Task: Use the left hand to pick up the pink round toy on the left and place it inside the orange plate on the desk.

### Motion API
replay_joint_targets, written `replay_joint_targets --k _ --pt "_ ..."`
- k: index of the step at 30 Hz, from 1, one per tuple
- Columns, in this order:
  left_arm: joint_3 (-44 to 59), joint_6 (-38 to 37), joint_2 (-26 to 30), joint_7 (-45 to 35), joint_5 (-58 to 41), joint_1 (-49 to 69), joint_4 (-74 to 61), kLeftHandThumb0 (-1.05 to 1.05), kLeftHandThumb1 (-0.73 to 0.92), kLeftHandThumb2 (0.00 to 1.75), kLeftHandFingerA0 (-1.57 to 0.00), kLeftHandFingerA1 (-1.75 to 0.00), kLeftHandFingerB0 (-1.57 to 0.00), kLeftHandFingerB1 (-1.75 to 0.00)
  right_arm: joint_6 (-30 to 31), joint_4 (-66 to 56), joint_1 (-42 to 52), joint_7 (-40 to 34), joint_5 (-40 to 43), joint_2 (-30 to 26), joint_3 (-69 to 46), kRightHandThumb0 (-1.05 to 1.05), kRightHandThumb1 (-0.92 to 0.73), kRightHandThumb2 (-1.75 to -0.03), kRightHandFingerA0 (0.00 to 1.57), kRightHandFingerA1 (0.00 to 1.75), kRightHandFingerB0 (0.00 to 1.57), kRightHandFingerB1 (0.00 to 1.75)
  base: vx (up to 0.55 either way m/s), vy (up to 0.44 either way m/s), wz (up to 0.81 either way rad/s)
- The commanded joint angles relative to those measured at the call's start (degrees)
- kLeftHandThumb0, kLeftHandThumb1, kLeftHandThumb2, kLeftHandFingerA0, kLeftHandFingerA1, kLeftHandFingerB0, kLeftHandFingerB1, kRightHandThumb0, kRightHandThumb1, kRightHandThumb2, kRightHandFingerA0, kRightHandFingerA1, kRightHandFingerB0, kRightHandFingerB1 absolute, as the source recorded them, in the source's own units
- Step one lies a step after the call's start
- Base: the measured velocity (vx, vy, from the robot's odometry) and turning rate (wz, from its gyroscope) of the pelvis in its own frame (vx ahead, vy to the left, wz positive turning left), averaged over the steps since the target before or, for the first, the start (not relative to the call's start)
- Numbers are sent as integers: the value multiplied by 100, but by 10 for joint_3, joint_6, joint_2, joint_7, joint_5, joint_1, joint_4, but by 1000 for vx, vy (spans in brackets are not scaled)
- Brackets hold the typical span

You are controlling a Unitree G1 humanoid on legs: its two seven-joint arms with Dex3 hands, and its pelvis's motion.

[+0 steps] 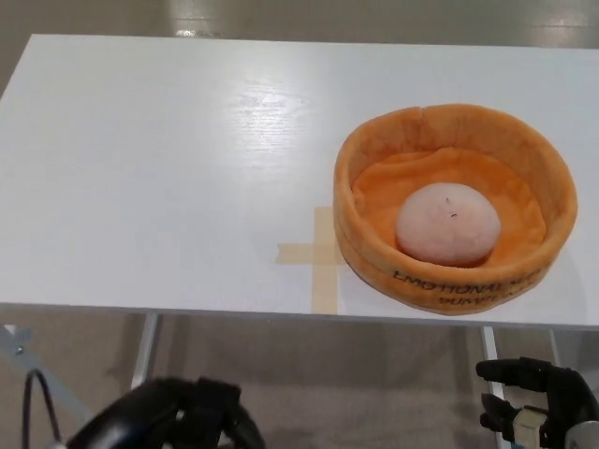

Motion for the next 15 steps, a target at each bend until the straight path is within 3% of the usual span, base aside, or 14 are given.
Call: replay_joint_targets --k 1,4,5,15 --pt "-9 -78 -21 82 112 -39 174 -9 76 77 -78 -130 -78 -95 0 6 14 3 4 -6 -2 -22 -60 -57 81 56 73 53 0 0 0" --pt "-9 -102 -28 118 134 -72 240 -8 75 80 -81 -126 -81 -93 -1 6 14 1 4 -6 -2 -22 -61 -57 81 57 72 53 0 0 0" --pt "-9 -77 -35 145 144 -97 278 -13 77 75 -82 -121 -82 -94 2 7 13 1 3 -5 -2 -21 -61 -57 81 57 71 52 0 0 0" --pt "28 -49 -78 226 126 -204 477 -13 75 79 -92 -128 -88 -101 4 8 13 -1 -1 -5 4 -23 -61 -58 81 55 71 50 0 0 0"
